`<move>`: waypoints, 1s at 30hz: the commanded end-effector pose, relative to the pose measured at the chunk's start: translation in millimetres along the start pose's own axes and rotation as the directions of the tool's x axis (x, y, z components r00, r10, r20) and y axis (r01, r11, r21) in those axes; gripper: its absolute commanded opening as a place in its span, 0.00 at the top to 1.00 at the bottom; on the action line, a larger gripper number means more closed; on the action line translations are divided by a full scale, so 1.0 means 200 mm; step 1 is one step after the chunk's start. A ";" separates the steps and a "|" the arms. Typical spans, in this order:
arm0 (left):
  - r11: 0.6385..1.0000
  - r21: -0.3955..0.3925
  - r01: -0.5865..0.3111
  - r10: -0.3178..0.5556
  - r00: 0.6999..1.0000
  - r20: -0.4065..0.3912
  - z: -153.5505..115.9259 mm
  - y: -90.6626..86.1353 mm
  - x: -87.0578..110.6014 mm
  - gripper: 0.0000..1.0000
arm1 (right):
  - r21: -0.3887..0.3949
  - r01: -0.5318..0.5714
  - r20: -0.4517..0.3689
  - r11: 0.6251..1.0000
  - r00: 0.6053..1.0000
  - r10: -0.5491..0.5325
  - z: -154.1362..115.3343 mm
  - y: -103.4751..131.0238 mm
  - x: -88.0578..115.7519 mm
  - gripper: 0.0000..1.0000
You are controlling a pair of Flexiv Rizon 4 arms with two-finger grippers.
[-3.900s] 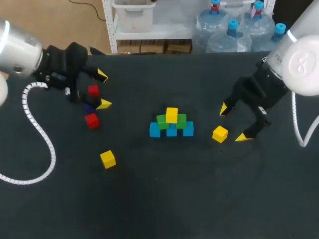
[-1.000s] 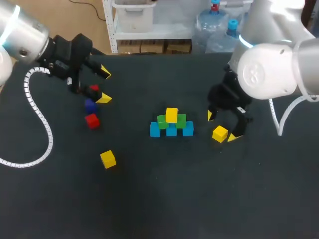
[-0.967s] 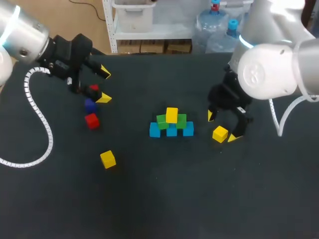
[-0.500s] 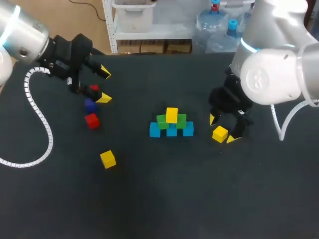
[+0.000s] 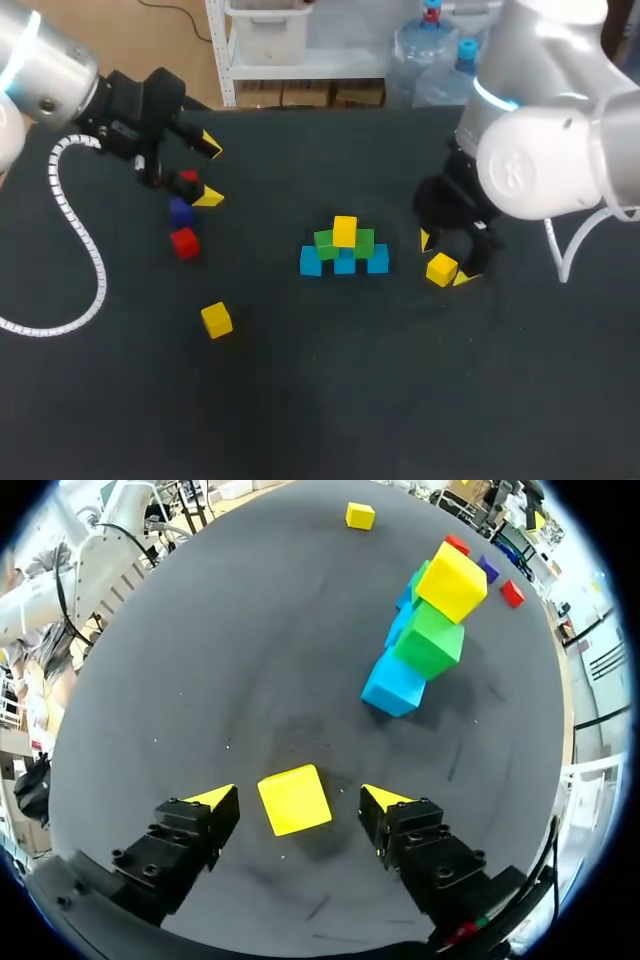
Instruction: Place the blue cubes, place green cubes on the blue cubes, place the yellow cubes on the green cubes, then place the red cubes on the yellow cubes, and place purple cube on the red cubes.
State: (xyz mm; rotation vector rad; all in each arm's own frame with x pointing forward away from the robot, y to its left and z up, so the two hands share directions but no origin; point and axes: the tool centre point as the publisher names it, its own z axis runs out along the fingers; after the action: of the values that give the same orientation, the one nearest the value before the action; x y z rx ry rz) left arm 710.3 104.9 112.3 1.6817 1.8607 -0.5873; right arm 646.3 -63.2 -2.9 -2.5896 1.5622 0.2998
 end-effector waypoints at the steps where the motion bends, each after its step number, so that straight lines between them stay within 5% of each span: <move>1: 1.000 0.001 -0.004 0.004 1.000 0.005 0.00 0.00 0.01 0.00 | 0.002 -0.001 -0.012 1.000 1.000 0.001 0.00 0.02 -0.01 0.15; 7: 1.000 0.001 -0.004 0.004 1.000 0.005 0.00 0.00 0.01 0.00 | -0.007 -0.003 -0.014 1.000 1.000 0.003 0.01 0.02 0.00 0.15; 14: 1.000 0.001 -0.004 0.004 1.000 0.005 0.00 0.00 0.01 0.00 | -0.014 0.000 -0.023 1.000 1.000 -0.001 0.02 0.03 -0.01 0.35; 24: 1.000 0.001 -0.004 0.004 1.000 0.005 0.00 0.00 0.01 0.00 | -0.021 0.005 -0.033 1.000 0.999 -0.006 0.03 0.04 -0.03 0.31; 30: 1.000 0.001 -0.004 0.004 1.000 0.005 0.00 0.00 0.01 0.00 | -0.022 0.000 -0.037 1.000 0.999 -0.001 0.04 0.04 -0.02 0.58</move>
State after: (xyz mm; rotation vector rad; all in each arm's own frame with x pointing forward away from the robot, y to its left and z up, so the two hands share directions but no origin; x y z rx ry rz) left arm 710.3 104.9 112.3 1.6817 1.8607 -0.5873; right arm 636.8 -61.4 -8.5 -2.6284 1.5780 0.2759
